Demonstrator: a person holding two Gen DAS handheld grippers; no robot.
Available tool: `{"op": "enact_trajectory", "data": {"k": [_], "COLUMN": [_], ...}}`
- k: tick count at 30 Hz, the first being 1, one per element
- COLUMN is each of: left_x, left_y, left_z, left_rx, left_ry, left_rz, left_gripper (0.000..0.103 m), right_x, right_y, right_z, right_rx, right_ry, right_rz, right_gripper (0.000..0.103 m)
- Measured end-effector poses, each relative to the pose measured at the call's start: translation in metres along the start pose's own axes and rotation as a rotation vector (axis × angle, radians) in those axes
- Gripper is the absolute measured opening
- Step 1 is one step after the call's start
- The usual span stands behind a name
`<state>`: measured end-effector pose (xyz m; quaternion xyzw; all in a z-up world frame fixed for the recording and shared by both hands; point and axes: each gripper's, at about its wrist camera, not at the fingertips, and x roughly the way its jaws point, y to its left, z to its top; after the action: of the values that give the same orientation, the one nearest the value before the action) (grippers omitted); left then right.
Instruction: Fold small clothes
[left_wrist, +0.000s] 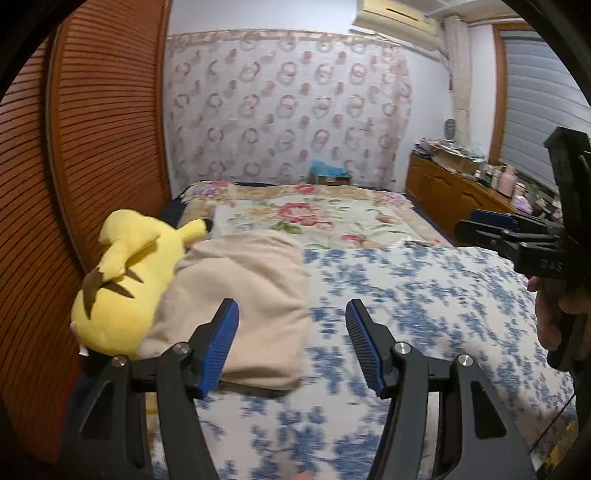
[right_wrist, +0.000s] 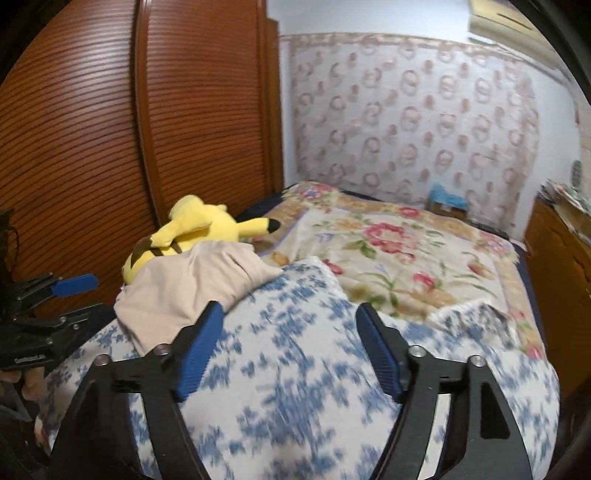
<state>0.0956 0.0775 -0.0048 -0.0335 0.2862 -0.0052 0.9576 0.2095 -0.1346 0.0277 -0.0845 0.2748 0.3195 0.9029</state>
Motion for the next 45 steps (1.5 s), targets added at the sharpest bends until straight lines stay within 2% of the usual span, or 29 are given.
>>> {"op": "enact_trajectory", "data": {"k": [4, 11, 17, 20, 24, 45], "left_x": [-0.009, -0.032, -0.049, -0.054, -0.057, -0.057], "left_y": [-0.028, -0.065, -0.087, -0.092, -0.098, -0.099], "left_z": [0.002, 0.011, 0.022, 0.025, 0.027, 0.025], "left_rx": [0.03, 0.071, 0.083, 0.076, 0.07, 0.064], "left_ry": [-0.008, -0.049, -0.083, -0.095, -0.102, -0.102], "left_rz": [-0.019, -0.033, -0.025, -0.053, -0.062, -0.05], "left_gripper": [0.06, 0.06, 0.06, 0.06, 0.06, 0.06], "right_x": [-0.036, -0.098, -0.142, -0.159, -0.168, -0.168], "right_y": [-0.01, -0.022, -0.031, -0.035, -0.039, -0.045], "right_z": [-0.016, -0.04, -0.052, -0.054, -0.056, -0.061], "right_rx": [0.052, 0.1, 0.146, 0.162, 0.175, 0.194], "right_ry": [-0.029, -0.082, -0.14, -0.166, -0.185, -0.187], "right_rz": [-0.063, -0.171, -0.231, -0.255, -0.286, -0.289], "right_gripper": [0.085, 0.085, 0.085, 0.085, 0.085, 0.085]}}
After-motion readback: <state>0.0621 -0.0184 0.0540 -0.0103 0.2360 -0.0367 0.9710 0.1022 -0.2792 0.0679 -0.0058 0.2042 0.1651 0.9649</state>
